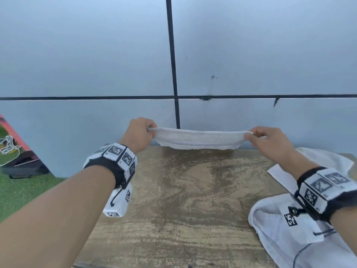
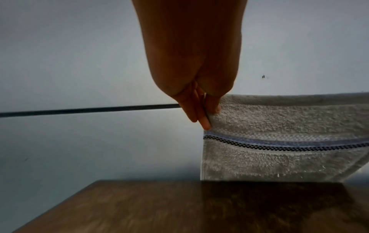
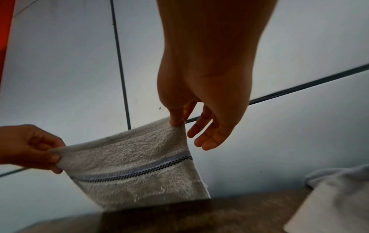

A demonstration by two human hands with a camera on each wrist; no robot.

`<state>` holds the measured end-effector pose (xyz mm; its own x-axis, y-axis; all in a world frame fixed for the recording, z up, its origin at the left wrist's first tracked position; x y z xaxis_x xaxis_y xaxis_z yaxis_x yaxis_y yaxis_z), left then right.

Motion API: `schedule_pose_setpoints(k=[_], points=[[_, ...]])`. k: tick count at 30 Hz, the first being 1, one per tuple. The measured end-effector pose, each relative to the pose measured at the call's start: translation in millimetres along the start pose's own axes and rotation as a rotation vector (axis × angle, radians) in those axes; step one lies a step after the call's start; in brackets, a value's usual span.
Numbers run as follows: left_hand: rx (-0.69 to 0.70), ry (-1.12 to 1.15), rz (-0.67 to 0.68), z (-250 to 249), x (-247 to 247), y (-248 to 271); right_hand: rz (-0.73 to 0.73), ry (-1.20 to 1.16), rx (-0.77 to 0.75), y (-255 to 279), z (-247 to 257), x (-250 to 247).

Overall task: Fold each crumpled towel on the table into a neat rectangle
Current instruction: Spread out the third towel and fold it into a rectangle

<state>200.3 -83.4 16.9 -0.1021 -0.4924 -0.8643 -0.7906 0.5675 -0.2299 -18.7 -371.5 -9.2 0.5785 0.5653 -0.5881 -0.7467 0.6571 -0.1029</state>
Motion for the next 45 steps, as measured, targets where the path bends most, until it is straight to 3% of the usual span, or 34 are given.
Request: schedule_pose_setpoints(k=[4,7,15,18,25,31,39,42,45], points=[[-0.034,0.011,0.137,12,-1,59,0.171,0.188,-0.117,41,-15,3],[-0.034,0.009,0.188,12,-9,94,0.188,0.230,-0.218,66,-21,-1],[-0.075,0.323,-0.001,-6,-26,143,0.153,0.075,-0.259,116,-7,-22],[-0.062,0.394,-0.049,-19,-32,157,0.133,0.013,-0.240,132,-4,-29],[0.044,0.153,0.041,-43,-39,196,0.107,-0.039,-0.167,177,-11,-50],[0.065,-0.032,0.175,-42,-41,218,0.245,-0.035,-0.091,205,-18,-58],[-0.080,0.264,0.529,-14,-30,239,0.603,-0.091,0.078,220,-11,-57],[-0.077,0.280,0.532,-5,-25,241,0.631,-0.069,0.098,216,-7,-52],[-0.125,0.293,0.452,6,-16,233,0.553,-0.063,0.102,204,-6,-42]])
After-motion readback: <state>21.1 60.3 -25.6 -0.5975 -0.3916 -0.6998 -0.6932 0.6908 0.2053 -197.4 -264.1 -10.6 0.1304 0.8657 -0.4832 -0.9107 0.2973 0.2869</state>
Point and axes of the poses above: each hand's wrist, its own y-axis away from the middle knuckle, its own x-axis out of the palm, z = x × y, the point moved 2 cm from there along -y, towards the middle knuckle, and after that the axes turned 2 degrees about x, right-handed, at the moved point
